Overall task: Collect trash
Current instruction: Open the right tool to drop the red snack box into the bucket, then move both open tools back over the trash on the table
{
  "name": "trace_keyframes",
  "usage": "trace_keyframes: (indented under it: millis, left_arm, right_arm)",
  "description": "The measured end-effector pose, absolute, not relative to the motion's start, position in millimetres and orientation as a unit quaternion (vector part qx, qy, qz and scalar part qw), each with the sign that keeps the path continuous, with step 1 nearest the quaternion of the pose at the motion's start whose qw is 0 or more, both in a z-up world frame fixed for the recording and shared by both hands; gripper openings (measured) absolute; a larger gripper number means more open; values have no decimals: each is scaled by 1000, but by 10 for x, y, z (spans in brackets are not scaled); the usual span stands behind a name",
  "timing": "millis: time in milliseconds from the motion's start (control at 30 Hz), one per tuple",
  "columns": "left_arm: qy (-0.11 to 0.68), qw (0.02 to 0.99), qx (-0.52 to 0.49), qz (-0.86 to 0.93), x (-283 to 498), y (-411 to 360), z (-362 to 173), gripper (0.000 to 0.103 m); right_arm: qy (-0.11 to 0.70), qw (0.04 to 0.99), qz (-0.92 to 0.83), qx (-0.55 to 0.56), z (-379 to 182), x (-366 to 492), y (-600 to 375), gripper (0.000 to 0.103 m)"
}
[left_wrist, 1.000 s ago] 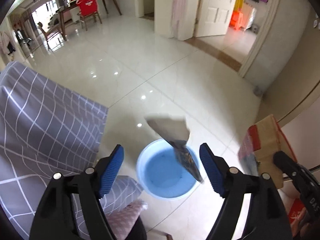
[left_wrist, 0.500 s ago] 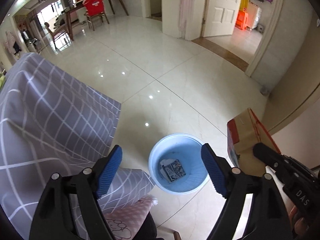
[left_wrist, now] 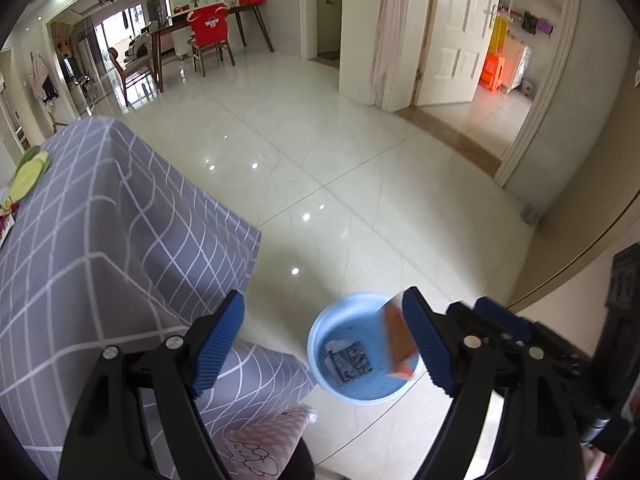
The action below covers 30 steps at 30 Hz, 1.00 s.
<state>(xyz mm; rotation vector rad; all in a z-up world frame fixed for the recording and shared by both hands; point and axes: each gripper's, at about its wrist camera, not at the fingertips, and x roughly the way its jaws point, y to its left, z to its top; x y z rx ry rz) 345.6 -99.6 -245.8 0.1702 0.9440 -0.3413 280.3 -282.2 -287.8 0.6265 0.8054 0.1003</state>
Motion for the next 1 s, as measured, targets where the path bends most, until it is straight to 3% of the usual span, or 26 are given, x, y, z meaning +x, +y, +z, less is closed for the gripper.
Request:
trace_keyframes:
  millis: [167,567,1000]
  left_arm:
    - [433,883,76,-163,3384,-908,-2247,81]
    - [358,921,48,-148,2966,-160,-1427,84]
    - [343,939,-15,20,2694,2123,-1114,86]
  right_arm:
    - [376,878,39,292,-2691,2724,-2791,55]
    - [314,913,106,240,-1657,2554,-2078,59]
    - [335,898,264,108,-1171,2955,29,59]
